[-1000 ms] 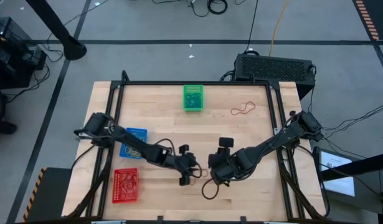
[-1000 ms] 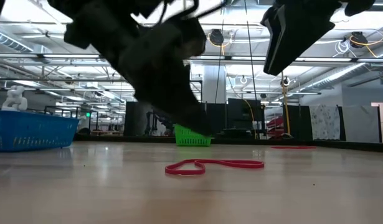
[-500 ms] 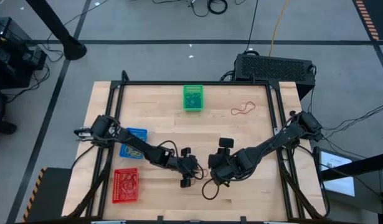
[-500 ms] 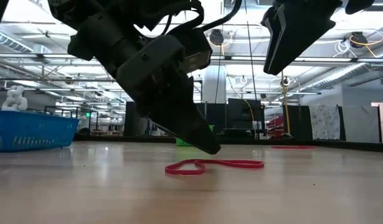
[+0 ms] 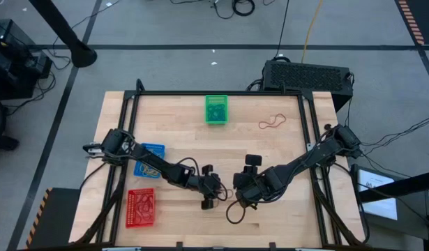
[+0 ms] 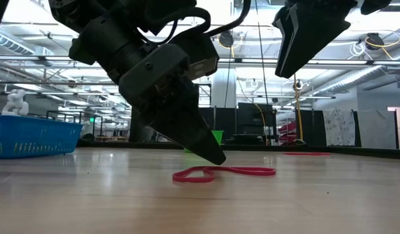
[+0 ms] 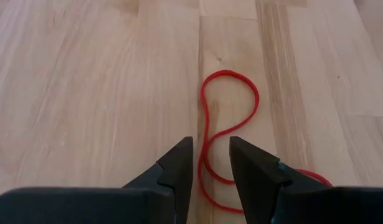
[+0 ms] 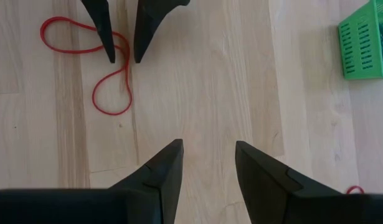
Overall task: Sort rubber bands into baskets
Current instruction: Put the red rubber band into the red bin
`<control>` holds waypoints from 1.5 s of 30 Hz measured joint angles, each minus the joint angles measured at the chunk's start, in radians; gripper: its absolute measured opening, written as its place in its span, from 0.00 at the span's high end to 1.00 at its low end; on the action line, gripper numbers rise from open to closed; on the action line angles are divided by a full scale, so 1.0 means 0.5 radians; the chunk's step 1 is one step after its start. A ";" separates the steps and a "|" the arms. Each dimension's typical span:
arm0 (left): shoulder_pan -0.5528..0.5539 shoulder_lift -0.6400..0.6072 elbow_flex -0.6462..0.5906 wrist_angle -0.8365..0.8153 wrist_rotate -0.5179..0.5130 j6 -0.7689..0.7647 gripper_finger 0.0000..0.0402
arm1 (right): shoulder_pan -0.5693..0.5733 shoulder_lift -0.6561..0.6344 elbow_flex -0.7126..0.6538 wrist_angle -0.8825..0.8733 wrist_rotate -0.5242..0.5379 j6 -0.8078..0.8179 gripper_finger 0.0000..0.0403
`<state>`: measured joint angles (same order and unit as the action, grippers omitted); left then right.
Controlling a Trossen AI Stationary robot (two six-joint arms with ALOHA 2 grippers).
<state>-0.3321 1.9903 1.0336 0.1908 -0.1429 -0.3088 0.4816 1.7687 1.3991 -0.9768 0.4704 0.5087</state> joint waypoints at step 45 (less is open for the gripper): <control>-0.203 -0.687 -0.007 -0.710 0.172 0.085 1.00 | 0.000 0.000 -0.001 -0.015 -0.001 -0.011 0.65</control>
<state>-0.4338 1.6470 1.0303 -0.1641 -0.0568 -0.2662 0.4816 1.7687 1.3987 -0.9841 0.4698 0.5034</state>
